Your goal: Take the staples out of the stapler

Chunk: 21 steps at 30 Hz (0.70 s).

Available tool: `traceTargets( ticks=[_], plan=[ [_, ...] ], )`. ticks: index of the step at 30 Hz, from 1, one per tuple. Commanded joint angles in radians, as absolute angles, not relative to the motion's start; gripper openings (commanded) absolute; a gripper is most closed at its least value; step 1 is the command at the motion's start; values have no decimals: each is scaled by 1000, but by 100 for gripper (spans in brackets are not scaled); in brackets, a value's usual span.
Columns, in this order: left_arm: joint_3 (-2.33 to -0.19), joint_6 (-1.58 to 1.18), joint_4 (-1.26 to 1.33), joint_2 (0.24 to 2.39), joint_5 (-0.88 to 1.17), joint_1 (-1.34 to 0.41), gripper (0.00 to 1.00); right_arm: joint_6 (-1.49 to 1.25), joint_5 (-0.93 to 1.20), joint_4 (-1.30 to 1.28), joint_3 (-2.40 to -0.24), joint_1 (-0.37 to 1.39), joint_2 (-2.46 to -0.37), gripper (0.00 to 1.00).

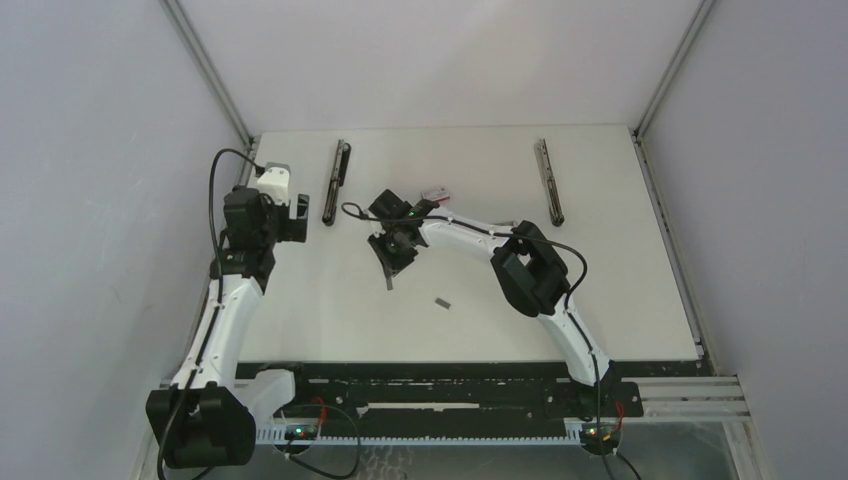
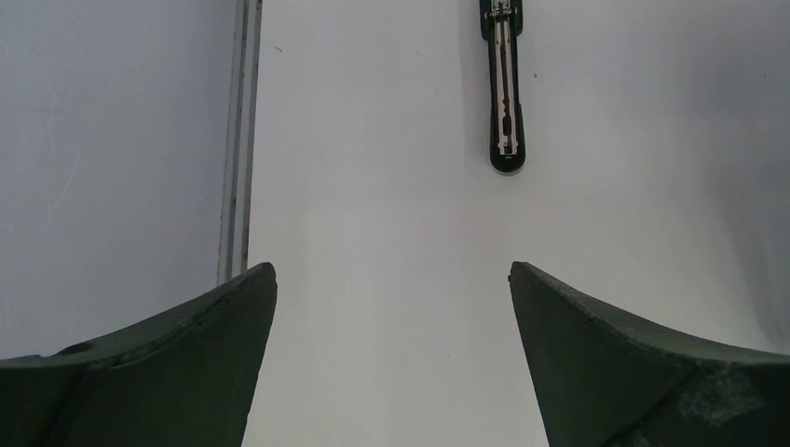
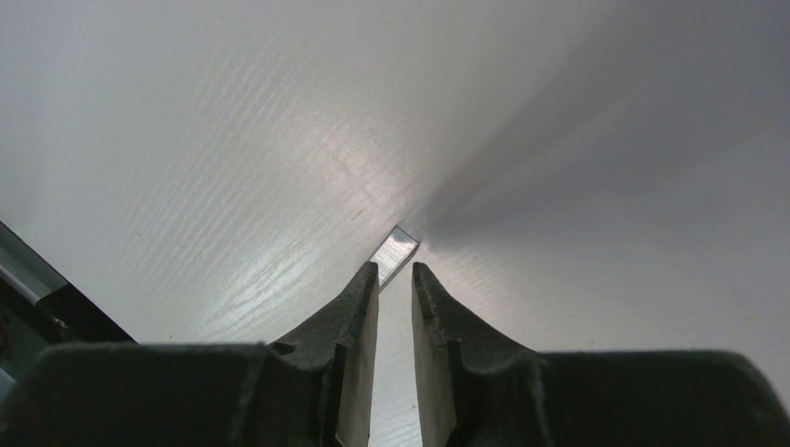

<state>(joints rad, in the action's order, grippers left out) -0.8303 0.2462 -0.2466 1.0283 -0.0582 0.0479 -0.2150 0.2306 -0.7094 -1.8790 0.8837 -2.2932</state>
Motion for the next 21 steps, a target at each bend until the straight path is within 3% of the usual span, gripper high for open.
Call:
traceTargets(
  ticks=[1,21],
  plan=[
    [-812,235,-201,1011,-61,49,100,-195,227,-714,-1912,888,-2295,20],
    [-808,237,-197,1006,-58,49,100,-190,204,-715,-1896,902,-2316,20]
  ],
)
